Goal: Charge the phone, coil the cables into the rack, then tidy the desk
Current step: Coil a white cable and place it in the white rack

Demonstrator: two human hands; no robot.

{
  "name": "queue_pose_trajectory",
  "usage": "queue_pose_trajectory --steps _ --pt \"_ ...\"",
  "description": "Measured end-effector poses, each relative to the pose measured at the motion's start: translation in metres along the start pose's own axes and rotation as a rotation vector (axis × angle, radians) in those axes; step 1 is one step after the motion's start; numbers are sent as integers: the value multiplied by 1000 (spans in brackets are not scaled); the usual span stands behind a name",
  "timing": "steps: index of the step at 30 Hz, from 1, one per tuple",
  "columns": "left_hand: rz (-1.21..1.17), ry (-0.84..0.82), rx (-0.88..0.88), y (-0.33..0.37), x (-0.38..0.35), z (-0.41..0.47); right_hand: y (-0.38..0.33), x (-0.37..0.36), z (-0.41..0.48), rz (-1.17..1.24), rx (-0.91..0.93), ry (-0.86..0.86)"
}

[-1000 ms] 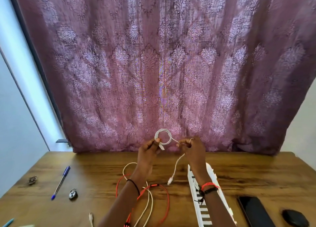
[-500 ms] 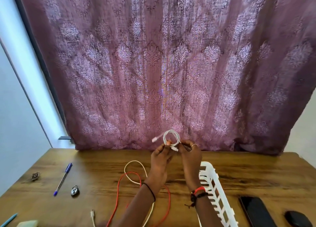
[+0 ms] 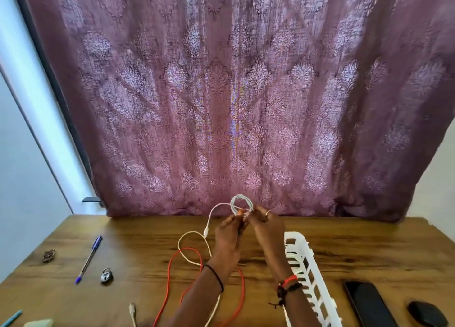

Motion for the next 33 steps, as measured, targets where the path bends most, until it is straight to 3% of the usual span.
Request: queue_pose_trajectory --steps 5,13,19,27,30,33 --pt "91 -33 -8 1 -5 -5 3 6 0 57 46 84" --pt "-3 -6 40 8 -3 -6 -15 1 -6 54 165 21" --pt "-24 -52 60 10 -10 -6 -31 -2 -6 157 258 -81" --pt "-138 -81 174 3 -11 -6 -33 -11 11 242 230 -330" --pt "-164 -34 110 11 10 5 -41 0 20 377 182 -368" --pt "-172 -11 78 24 43 19 -61 20 29 317 229 -410"
Point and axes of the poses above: each hand's wrist, its own z-axis towards the middle knuckle, its own x-axis out of the back of the hand, y = z × x, the point moved 9 cm from there along z, towards the middle knuckle, and after that the axes turned 8 degrees about z, right-handed, at the moved point
